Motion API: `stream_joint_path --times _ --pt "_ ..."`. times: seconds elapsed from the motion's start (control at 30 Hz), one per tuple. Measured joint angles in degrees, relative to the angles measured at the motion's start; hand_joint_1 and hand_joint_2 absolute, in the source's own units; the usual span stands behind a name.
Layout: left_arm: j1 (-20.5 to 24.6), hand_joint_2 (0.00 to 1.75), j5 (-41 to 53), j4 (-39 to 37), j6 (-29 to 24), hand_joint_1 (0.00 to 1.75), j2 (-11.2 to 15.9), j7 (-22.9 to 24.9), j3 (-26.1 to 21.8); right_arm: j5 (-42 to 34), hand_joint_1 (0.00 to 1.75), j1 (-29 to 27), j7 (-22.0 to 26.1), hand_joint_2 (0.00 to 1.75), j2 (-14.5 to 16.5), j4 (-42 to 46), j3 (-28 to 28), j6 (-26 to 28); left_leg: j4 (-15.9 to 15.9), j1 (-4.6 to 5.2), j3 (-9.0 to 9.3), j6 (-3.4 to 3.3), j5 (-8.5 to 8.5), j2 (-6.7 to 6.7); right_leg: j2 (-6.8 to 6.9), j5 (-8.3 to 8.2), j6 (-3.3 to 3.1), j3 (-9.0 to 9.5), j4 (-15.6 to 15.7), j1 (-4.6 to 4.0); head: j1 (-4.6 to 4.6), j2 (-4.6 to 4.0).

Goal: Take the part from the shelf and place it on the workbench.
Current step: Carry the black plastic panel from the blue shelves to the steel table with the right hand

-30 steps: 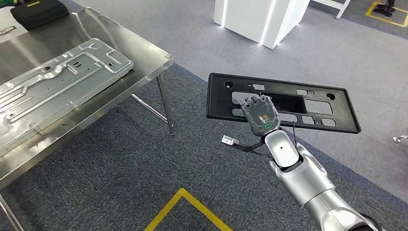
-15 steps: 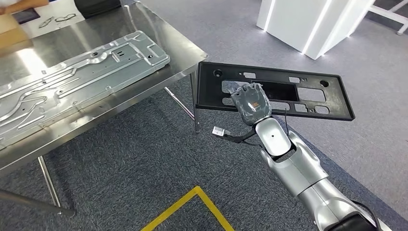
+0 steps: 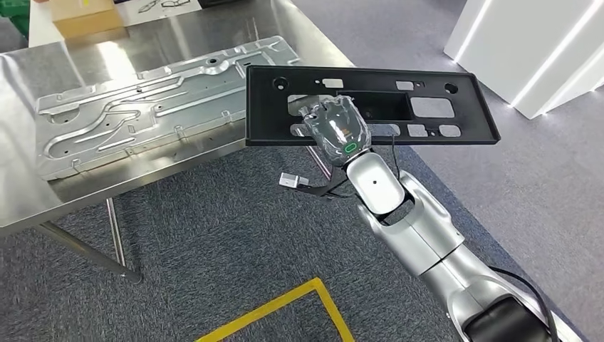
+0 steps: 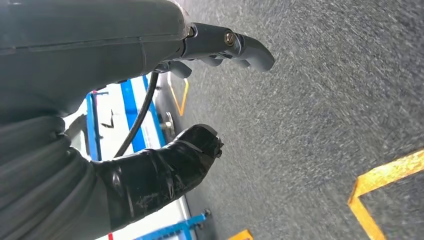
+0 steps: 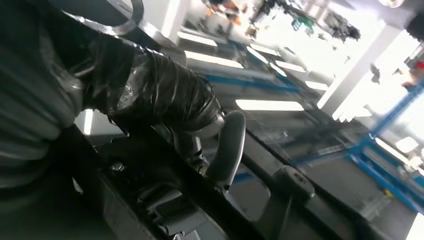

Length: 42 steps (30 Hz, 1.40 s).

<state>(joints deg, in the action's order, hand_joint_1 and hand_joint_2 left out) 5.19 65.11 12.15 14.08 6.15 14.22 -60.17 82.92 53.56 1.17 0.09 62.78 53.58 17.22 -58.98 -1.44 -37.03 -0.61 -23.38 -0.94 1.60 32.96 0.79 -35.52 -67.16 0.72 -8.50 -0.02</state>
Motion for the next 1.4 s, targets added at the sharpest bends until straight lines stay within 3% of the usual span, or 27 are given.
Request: stream_joint_path --times 0.07,0.1,0.13,0.17,0.23,0.3,0.37,0.4,0.47,0.5,0.53,0.6,0.63,0.67,0.73,0.8,0.87,0.9,0.97,1.03,1.1,1.13,1.17,1.2,1.27,1.33,1.4 --pt "0.12 1.75 -0.15 0.0 -0.02 0.0 -0.01 0.02 -0.07 0.0 1.75 0.03 -0.03 1.75 0.05 0.08 0.72 -0.17 -0.01 0.2 -0.03 -0.26 0.04 -1.41 -1.22 2.46 -0.17 -3.82 -7.18 -0.09 0.0 0.0" --pt "0.12 1.75 -0.2 0.0 -0.01 0.0 -0.01 0.09 -0.08 0.01 1.75 -0.04 -0.08 1.75 0.08 0.08 1.13 -0.22 -0.01 0.33 -0.02 -0.32 0.06 -2.24 -1.41 2.27 -0.39 -4.89 -8.66 -0.2 0.0 0.0" --pt "0.12 1.75 -0.22 0.0 0.02 0.0 0.0 0.19 -0.09 0.01 1.75 -0.11 -0.13 1.75 0.14 0.08 1.44 -0.24 -0.02 0.46 -0.01 -0.35 0.09 -3.12 -1.66 0.95 -0.75 -4.94 -7.96 -0.35 0.0 0.0" --pt "0.12 1.75 -0.24 -0.01 0.04 0.0 0.01 0.38 -0.09 0.01 1.75 -0.15 -0.17 1.75 0.21 0.08 1.67 -0.23 -0.02 0.55 0.01 -0.36 0.13 -3.99 -2.2 -1.29 -1.25 -3.92 -5.02 -0.53 0.0 0.0" --pt "0.15 1.75 -0.3 -0.02 0.08 0.0 -0.03 0.8 -0.11 0.0 1.75 -0.09 -0.27 1.75 0.31 0.11 1.88 -0.18 -0.02 0.59 -0.06 -0.27 0.29 -5.53 -4.91 -5.24 -2.42 -0.73 2.84 -0.75 -0.01 0.0" --pt "0.13 1.75 -0.31 -0.02 0.19 0.0 -0.07 1.11 -0.17 -0.1 1.75 0.05 -0.63 1.75 0.31 0.08 2.17 -0.12 0.07 0.29 -0.36 0.14 0.6 -6.92 -6.77 -6.39 -3.0 1.15 6.92 -0.88 -0.03 0.0" --pt "-0.1 1.75 -0.25 -0.02 0.5 0.0 -0.02 1.19 -0.28 -0.5 1.75 0.21 -0.95 1.75 0.31 0.01 2.59 0.03 0.52 0.04 -0.61 0.92 1.08 -8.44 -5.8 -6.49 -3.07 1.66 7.64 -0.95 -0.03 0.0" --pt "-0.21 1.75 -0.21 -0.04 0.85 0.0 -0.01 1.14 -0.33 -0.82 1.75 0.27 -0.97 1.75 0.35 -0.03 2.73 0.17 0.54 0.16 -0.74 1.21 1.1 -8.16 -4.91 -6.78 -3.11 1.99 8.26 -0.84 -0.02 0.0" --pt "-0.13 1.75 -0.01 -0.07 1.97 0.0 0.18 0.93 -0.37 -1.51 1.75 0.49 -0.9 1.75 0.44 -0.1 2.92 0.64 -1.89 0.53 -1.99 1.59 -0.55 -4.79 -3.06 -7.48 -3.4 2.71 9.73 -0.52 -0.02 0.0" --pt "0.02 1.75 0.09 -0.09 2.59 0.0 0.27 0.74 -0.37 -1.74 1.75 0.61 -0.86 1.75 0.44 -0.2 2.98 0.83 -4.84 0.56 -3.35 1.69 -2.24 -2.35 -2.12 -7.68 -3.49 2.94 10.17 -0.49 -0.03 0.0" --pt "0.16 1.75 0.2 -0.09 3.09 0.0 0.39 0.56 -0.38 -1.87 1.75 0.7 -0.85 1.75 0.4 -0.31 3.06 0.96 -8.45 0.46 -5.03 1.91 -4.06 -0.74 -1.26 -7.7 -3.59 2.97 10.28 -0.52 -0.04 0.0" --pt "0.24 1.75 0.33 -0.09 3.62 0.0 0.47 0.19 -0.38 -1.94 1.75 0.73 -0.85 1.75 0.31 -0.55 3.31 0.9 -13.8 0.09 -7.42 2.49 -5.93 0.4 0.56 -7.53 -3.46 2.84 10.09 -0.52 -0.04 0.0" --pt "0.2 1.75 0.37 -0.09 3.73 0.0 0.47 0.08 -0.38 -1.94 1.75 0.74 -0.85 1.75 0.28 -0.62 3.48 0.79 -13.71 -0.13 -7.17 2.79 -5.43 0.65 1.42 -7.39 -3.31 2.75 9.91 -0.46 -0.04 0.0" --pt "0.16 1.75 0.39 -0.09 3.77 0.0 0.51 0.01 -0.38 -1.94 1.75 0.78 -0.87 1.75 0.28 -0.66 3.66 0.63 -11.34 -0.33 -5.68 3.08 -4.03 1.06 2.23 -7.19 -3.07 2.69 9.63 -0.36 -0.04 0.0" --pt "0.19 1.75 0.41 -0.09 3.8 0.0 0.58 -0.07 -0.38 -2.02 1.75 1.03 -0.93 1.75 0.26 -0.66 3.94 0.14 -3.8 -0.35 -1.2 3.31 -1.27 3.07 3.67 -6.53 -2.33 2.56 8.82 -0.33 -0.04 0.0" --pt "0.32 1.75 0.46 -0.09 3.8 0.0 0.67 -0.14 -0.39 -2.3 1.75 1.39 -0.97 1.75 0.14 -0.64 4.07 -0.39 0.06 -0.05 0.95 2.67 -0.51 4.26 4.8 -5.89 -1.61 2.51 8.09 -0.64 -0.01 0.0" --pt "0.36 1.75 0.65 -0.09 4.07 0.0 0.75 -0.17 -0.4 -2.8 1.75 1.78 -0.95 1.75 -0.02 -0.66 4.13 -0.75 0.06 0.1 0.75 1.71 -0.56 3.19 5.87 -5.58 -1.18 2.69 7.89 -0.83 0.01 0.0" --pt "0.37 1.75 0.77 -0.09 4.36 0.0 0.8 -0.17 -0.4 -3.09 1.75 2.01 -0.94 1.75 -0.11 -0.68 4.14 -0.96 0.1 0.03 0.71 1.34 -0.49 2.56 5.71 -5.31 -0.9 2.73 7.72 -0.7 0.01 0.0" --pt "0.64 1.75 1.1 -0.09 4.91 0.0 0.9 -0.18 -0.4 -3.59 1.75 2.55 -0.92 1.75 -0.54 -0.73 4.14 -1.54 0.27 -0.17 0.71 0.64 -0.29 1.47 2.97 -3.6 -0.36 1.91 5.6 -0.22 -0.01 0.0" --pt "1.33 1.75 1.38 -0.09 5.16 0.0 0.93 -0.12 -0.39 -4.11 1.75 3.14 -0.9 1.75 -1.72 -1.02 4.09 -2.13 0.34 -0.21 0.6 0.12 -0.11 0.21 -0.48 -0.04 -0.1 -1.19 -1.14 0.03 -0.01 0.0" --pt "2.11 1.75 1.48 -0.09 5.23 0.0 0.93 -0.02 -0.39 -4.69 1.75 3.58 -0.83 1.75 -3.19 -1.64 4.01 -2.45 0.33 -0.1 0.48 -0.19 0.02 -1.56 -1.45 2.38 -0.13 -4.77 -8.25 0.02 0.0 0.0" --pt "2.37 1.75 1.51 -0.09 5.3 0.0 0.93 0.0 -0.39 -4.96 1.75 3.73 -0.8 1.75 -3.78 -1.98 3.97 -2.49 0.33 -0.05 0.47 -0.25 0.05 -2.48 -1.57 2.07 -0.24 -5.5 -9.31 0.02 0.0 0.0" --pt "2.52 1.75 1.57 -0.09 5.43 0.0 0.93 0.02 -0.39 -5.19 1.75 3.92 -0.79 1.75 -4.31 -2.34 3.89 -2.51 0.31 0.0 0.5 -0.26 0.08 -3.36 -1.71 0.72 -0.45 -5.25 -8.22 0.0 0.0 0.0" --pt "2.57 1.75 1.64 -0.09 5.61 0.0 0.93 0.01 -0.39 -5.39 1.75 4.2 -0.81 1.75 -4.72 -2.66 3.76 -2.53 0.28 0.05 0.53 -0.25 0.1 -4.18 -2.1 -1.44 -0.76 -4.06 -5.14 -0.03 0.0 0.0" --pt "2.57 1.75 1.81 -0.09 6.04 0.0 0.93 -0.04 -0.38 -5.84 1.75 5.01 -0.89 1.75 -5.35 -3.3 3.36 -2.5 0.14 0.14 0.32 -0.04 0.16 -5.44 -5.03 -5.4 -1.49 -0.94 2.63 0.08 -0.01 0.0" --pt "2.72 1.75 1.91 -0.09 6.36 0.0 1.04 -0.1 -0.37 -6.37 1.75 5.72 -0.93 1.75 -5.69 -3.91 3.02 -2.49 0.06 -0.14 -0.29 0.59 0.44 -6.63 -7.57 -6.69 -1.76 0.65 6.7 0.07 -0.01 0.0" --pt "2.93 1.75 1.92 -0.09 6.54 0.0 1.15 -0.19 -0.35 -6.82 1.75 5.94 -0.93 1.75 -5.96 -4.62 2.83 -2.49 0.37 -0.52 -0.73 1.47 0.89 -8.09 -6.91 -6.68 -1.77 0.91 7.31 -0.06 -0.01 0.0"
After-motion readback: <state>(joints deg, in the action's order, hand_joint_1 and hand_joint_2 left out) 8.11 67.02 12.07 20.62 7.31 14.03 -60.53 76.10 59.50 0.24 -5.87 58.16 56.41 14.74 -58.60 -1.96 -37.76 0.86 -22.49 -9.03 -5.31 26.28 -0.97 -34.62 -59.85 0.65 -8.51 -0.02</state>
